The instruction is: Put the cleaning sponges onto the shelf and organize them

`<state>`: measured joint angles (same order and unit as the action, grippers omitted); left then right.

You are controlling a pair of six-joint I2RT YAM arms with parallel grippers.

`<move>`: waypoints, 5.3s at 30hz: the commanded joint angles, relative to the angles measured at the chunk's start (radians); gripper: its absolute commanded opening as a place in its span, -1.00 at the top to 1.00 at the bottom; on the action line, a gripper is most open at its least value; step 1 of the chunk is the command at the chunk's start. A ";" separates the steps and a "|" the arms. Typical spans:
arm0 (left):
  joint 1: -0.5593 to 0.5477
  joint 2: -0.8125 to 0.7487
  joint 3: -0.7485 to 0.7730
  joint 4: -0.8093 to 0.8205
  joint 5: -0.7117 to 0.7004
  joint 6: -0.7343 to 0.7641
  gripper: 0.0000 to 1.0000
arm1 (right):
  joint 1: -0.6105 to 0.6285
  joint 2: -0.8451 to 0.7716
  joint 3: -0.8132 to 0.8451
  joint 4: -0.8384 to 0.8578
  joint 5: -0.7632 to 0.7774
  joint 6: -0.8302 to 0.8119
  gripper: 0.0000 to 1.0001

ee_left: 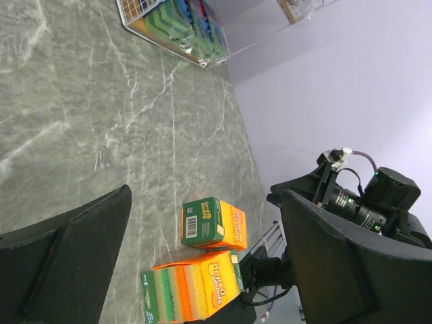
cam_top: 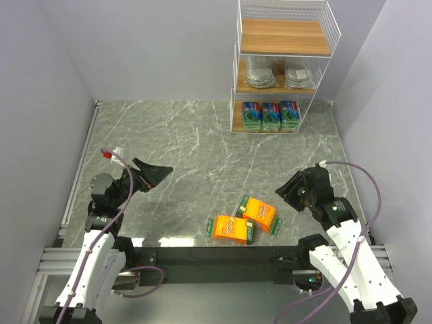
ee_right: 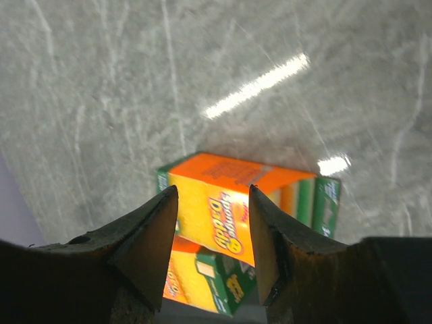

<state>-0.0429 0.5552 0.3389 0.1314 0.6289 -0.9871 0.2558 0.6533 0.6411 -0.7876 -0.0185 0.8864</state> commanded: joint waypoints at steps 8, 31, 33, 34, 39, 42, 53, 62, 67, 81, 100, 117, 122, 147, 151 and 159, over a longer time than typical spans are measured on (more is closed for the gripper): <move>-0.005 0.020 -0.023 0.111 0.023 -0.021 -0.99 | 0.011 -0.009 -0.132 -0.009 -0.150 -0.037 0.00; -0.005 -0.017 -0.066 0.091 0.012 -0.021 -0.99 | 0.026 0.051 -0.248 0.364 -0.236 0.112 0.10; -0.005 -0.020 -0.066 0.083 0.012 -0.021 -0.99 | 0.026 0.101 -0.227 0.418 -0.238 0.123 0.11; -0.005 -0.021 -0.064 0.077 0.011 -0.019 -0.99 | 0.026 0.120 -0.224 0.441 -0.242 0.134 0.11; -0.003 -0.046 -0.054 0.034 -0.003 0.001 -0.99 | 0.039 0.227 -0.192 0.513 -0.268 0.120 0.13; -0.005 -0.061 -0.052 0.008 -0.014 0.013 -0.99 | 0.042 0.236 -0.181 0.495 -0.279 0.066 0.13; -0.005 -0.021 -0.058 0.066 0.005 -0.015 -0.99 | 0.063 0.246 -0.147 0.344 -0.232 -0.171 0.10; -0.005 -0.029 -0.051 0.050 -0.001 -0.012 -0.99 | 0.154 0.264 -0.170 0.404 -0.235 -0.219 0.06; -0.005 -0.021 -0.049 0.054 0.002 -0.013 -0.99 | 0.158 0.284 -0.185 0.450 -0.271 -0.216 0.10; -0.005 -0.021 -0.046 0.044 -0.001 -0.007 -0.99 | 0.158 0.157 -0.175 0.438 -0.347 -0.204 0.10; -0.005 -0.014 -0.043 0.053 -0.005 -0.010 -0.99 | 0.224 0.267 -0.224 0.465 -0.330 -0.205 0.02; -0.005 -0.037 -0.037 0.020 -0.008 -0.004 -0.99 | 0.226 0.238 -0.141 0.467 -0.273 -0.135 1.00; -0.005 -0.046 -0.031 0.011 -0.011 -0.001 -0.99 | 0.215 0.194 -0.060 0.450 -0.288 -0.098 1.00; -0.005 -0.090 0.015 -0.053 -0.006 0.019 -0.99 | -0.196 0.391 0.532 0.786 -0.465 0.288 1.00; -0.005 -0.090 0.023 -0.062 -0.001 0.025 -0.99 | -0.248 0.425 0.615 0.847 -0.354 0.376 1.00; -0.005 -0.084 0.064 -0.087 -0.001 0.045 -0.99 | -0.286 0.575 0.802 0.880 -0.172 0.445 1.00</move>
<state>-0.0441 0.4728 0.3477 0.0471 0.6159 -0.9768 -0.0170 1.1767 1.3476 0.0299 -0.3008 1.2827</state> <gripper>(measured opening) 0.995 0.020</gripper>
